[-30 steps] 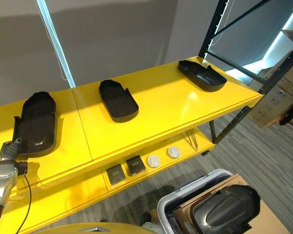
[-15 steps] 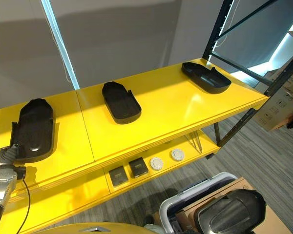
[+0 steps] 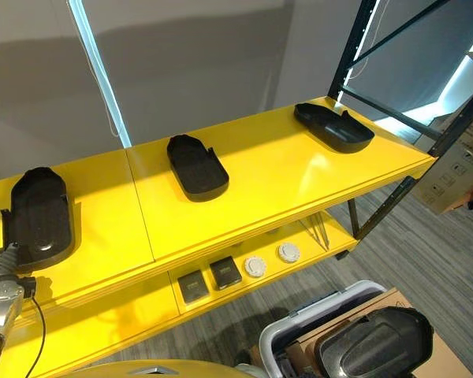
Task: Move parts from the plastic box to the shelf.
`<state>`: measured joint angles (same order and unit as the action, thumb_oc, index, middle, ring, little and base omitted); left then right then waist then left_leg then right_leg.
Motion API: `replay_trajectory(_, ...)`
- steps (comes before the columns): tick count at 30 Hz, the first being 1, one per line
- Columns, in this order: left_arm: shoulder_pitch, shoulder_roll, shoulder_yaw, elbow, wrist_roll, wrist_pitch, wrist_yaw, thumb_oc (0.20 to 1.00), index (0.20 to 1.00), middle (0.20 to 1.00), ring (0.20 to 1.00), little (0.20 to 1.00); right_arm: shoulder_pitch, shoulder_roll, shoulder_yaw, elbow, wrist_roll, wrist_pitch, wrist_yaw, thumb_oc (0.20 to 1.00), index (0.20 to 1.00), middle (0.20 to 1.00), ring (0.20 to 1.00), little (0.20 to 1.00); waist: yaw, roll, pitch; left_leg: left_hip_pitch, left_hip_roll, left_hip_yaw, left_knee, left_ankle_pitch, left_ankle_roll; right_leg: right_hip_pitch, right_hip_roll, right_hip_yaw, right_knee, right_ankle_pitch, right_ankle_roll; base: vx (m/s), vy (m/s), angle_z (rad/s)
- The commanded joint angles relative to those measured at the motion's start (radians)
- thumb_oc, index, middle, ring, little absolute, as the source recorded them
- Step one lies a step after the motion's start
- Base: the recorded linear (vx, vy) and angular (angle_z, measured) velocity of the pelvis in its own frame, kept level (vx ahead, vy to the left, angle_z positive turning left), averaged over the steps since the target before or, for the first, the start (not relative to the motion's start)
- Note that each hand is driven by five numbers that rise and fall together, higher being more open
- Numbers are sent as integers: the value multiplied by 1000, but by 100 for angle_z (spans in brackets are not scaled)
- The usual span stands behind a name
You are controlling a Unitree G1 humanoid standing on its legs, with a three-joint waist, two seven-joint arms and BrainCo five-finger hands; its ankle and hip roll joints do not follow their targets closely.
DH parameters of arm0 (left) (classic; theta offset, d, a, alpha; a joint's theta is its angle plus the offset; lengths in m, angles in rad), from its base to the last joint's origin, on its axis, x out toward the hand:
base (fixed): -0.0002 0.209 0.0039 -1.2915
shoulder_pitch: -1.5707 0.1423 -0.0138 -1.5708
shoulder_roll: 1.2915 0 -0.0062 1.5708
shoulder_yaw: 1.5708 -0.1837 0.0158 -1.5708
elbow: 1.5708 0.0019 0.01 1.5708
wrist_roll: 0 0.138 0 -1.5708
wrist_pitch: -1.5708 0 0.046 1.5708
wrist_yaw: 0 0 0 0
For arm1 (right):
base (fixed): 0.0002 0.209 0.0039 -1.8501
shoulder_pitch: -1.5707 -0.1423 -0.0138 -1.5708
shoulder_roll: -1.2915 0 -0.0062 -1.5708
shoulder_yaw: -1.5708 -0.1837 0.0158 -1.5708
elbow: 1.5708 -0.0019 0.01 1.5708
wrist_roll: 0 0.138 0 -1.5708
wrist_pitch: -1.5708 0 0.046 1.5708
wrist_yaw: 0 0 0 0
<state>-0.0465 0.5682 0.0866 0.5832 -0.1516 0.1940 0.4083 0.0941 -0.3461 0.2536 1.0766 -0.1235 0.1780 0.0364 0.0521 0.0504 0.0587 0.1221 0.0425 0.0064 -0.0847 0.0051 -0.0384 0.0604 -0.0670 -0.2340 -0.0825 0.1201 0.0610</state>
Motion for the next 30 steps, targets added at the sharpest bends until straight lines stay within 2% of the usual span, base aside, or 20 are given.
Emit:
replay_trajectory(1,-8,-12,25,77,0,5,-21,1000,1000,1000,1000,1000,-50,-50,30,9,-19,-9,-2,1000,1000,1000,1000,1000,3,-18,20,-51,52,67,12,47,-38,44,-66,4,81,-110,91,0,0,0)
replay_trajectory(10,-18,28,39,70,26,-5,-27,1000,1000,1000,1000,1000,-54,-52,35,14,-21,-7,2,1000,1000,1000,1000,1000,5,-16,20,-48,51,67,12,46,-36,46,-67,5,82,-110,91,0,0,0)
replay_trajectory(14,-14,55,66,13,57,-3,-24,1000,1000,1000,1000,1000,-52,-49,32,20,-19,-10,-1,1000,1000,1000,1000,1000,11,-18,20,-48,50,62,13,45,-35,48,-68,2,83,-112,91,0,0,0)
replay_trajectory(19,-5,95,106,-85,102,20,-18,1000,1000,1000,1000,1000,-50,-45,26,30,-15,-20,-5,1000,1000,1000,1000,1000,22,-20,19,-48,49,56,13,44,-35,53,-69,-4,81,-113,91,5,-4,4)
replay_trajectory(22,11,146,157,-181,134,19,-1,1000,1000,1000,1000,1000,-44,-45,21,17,-13,-10,-3,1000,1000,1000,1000,1000,31,-21,19,-47,48,50,13,43,-35,56,-69,-7,82,-115,90,7,-7,5)
replay_trajectory(27,43,216,245,-329,162,-2,-10,1000,1000,1000,1000,1000,-36,-38,11,8,-14,-10,-1,1000,1000,1000,1000,1000,47,-23,15,-47,44,39,11,41,-36,63,-70,-16,80,-116,91,6,-8,8)
replay_trajectory(30,56,233,277,-384,146,-44,-21,1000,1000,1000,1000,1000,-34,-35,10,5,-18,-9,-3,1000,1000,1000,1000,1000,53,-25,13,-48,42,36,11,39,-36,65,-70,-19,79,-118,92,1,-3,8)
